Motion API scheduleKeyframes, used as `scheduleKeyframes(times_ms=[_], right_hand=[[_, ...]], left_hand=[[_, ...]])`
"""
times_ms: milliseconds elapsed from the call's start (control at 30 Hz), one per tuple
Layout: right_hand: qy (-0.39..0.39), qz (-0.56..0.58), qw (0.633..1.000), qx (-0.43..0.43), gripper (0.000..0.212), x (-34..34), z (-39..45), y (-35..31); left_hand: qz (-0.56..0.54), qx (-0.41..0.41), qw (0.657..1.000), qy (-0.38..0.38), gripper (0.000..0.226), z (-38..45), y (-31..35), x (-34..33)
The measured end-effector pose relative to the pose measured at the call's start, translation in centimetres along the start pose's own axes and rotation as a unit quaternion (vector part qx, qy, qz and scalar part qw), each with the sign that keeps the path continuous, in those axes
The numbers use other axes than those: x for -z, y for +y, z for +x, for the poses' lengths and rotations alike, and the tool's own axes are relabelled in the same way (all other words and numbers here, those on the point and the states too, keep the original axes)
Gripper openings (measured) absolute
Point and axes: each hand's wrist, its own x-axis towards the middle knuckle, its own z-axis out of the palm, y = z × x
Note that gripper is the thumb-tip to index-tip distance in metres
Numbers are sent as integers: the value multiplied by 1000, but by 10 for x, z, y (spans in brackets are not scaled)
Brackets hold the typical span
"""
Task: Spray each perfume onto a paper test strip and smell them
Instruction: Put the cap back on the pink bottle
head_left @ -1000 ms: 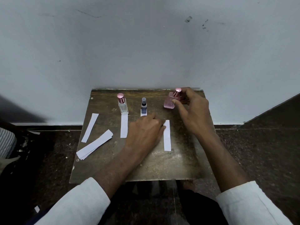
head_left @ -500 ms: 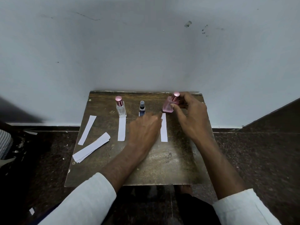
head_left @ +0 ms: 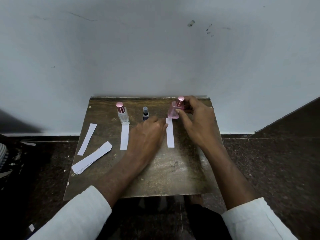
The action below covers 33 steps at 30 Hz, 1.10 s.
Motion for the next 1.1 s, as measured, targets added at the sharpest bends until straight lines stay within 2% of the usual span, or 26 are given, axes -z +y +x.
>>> scheduleKeyframes(times_ms=[200, 433, 1100], right_hand=[[-29, -13, 999, 28, 33, 0, -4, -3], [-19, -18, 998, 53, 35, -14, -1, 8], [-7, -28, 997, 65, 30, -23, 0, 11]], left_hand=[[-18, -10, 999, -30, 36, -7, -5, -3], [-10, -18, 999, -34, 39, -7, -4, -1], [-17, -22, 1000, -8, 34, -9, -4, 0]])
